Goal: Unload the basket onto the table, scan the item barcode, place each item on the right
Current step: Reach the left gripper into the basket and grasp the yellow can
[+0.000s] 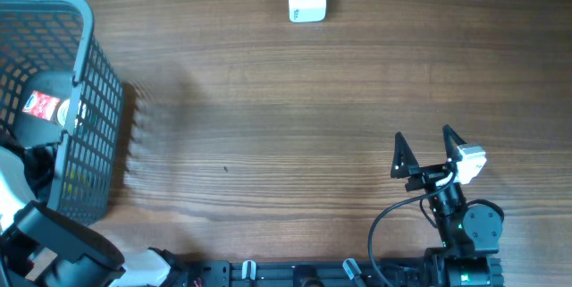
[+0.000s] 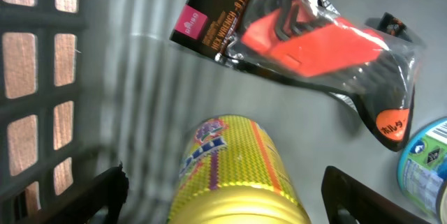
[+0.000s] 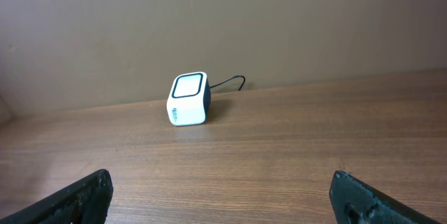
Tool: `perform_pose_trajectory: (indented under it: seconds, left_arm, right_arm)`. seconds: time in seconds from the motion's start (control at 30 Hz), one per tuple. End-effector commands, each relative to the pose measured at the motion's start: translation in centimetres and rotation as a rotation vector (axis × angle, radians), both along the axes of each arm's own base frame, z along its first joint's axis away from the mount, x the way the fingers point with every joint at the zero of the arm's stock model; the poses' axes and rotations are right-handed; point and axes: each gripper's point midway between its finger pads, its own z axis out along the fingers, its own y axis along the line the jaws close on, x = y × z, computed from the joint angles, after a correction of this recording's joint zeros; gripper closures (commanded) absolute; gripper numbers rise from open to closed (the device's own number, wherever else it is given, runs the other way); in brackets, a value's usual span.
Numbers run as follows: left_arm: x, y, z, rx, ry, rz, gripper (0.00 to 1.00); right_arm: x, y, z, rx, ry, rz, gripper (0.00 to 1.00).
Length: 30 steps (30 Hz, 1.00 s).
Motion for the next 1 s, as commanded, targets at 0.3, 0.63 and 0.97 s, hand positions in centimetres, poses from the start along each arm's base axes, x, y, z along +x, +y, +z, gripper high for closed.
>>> perform_pose_trajectory:
  seconds: [0.3,0.63,0.97]
  left_arm:
    - [2.2,-1.1,0.0,0.068,0.041,-0.104,0.18]
    - [0.9,-1.3,-1.9,0.085,0.087,-0.098,0.24]
    - [0.9,-1.2,-1.9,0.086,0.085,-0.099,0.54]
  right_arm:
    - [0.0,-0.1,0.2,0.007,-0.008,-0.006,0.00]
    - [0.0,-0.1,0.2,0.007,-0.008,-0.006,0.00]
    - [0.0,-0.1,0.2,0.007,-0.008,-0.007,0.00]
